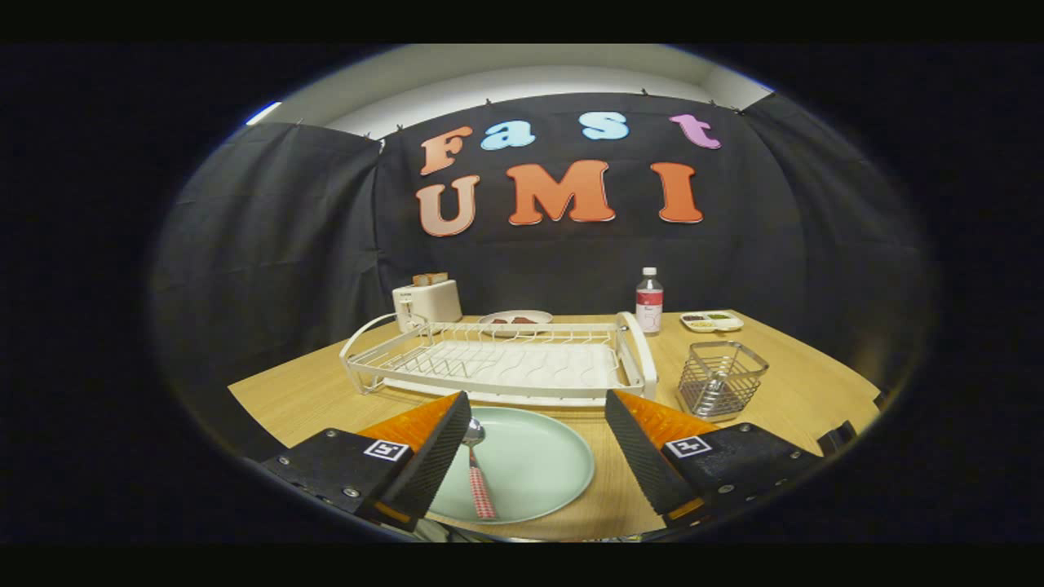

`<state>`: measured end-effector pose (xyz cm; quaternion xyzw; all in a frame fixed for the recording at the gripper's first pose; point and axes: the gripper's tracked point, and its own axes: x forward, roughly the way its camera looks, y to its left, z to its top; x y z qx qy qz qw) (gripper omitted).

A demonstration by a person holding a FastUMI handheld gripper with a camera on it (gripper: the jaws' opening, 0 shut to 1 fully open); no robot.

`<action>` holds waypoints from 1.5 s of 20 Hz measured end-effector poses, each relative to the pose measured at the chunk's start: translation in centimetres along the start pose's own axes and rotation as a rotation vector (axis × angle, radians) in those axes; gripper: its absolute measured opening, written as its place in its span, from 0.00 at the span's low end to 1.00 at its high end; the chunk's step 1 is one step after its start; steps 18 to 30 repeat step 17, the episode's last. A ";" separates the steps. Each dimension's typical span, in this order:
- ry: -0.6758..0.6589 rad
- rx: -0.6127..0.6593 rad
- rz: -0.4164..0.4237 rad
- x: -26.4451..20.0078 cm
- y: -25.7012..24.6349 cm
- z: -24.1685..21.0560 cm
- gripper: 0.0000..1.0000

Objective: Take the plate from the dish rack, then take the spoon from the basket and place it into the plate.

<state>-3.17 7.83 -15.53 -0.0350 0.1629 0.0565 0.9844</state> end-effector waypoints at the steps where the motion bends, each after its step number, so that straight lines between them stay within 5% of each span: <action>1: -0.004 0.000 -0.011 0.0 -0.9 0.7 0.98; 8: -0.097 -0.011 -0.162 -1.7 -9.2 6.7 0.98; 15: -0.121 -0.008 -0.275 -3.3 -14.7 8.2 0.98; 30: -0.126 -0.019 -0.288 -3.7 -15.3 8.4 0.98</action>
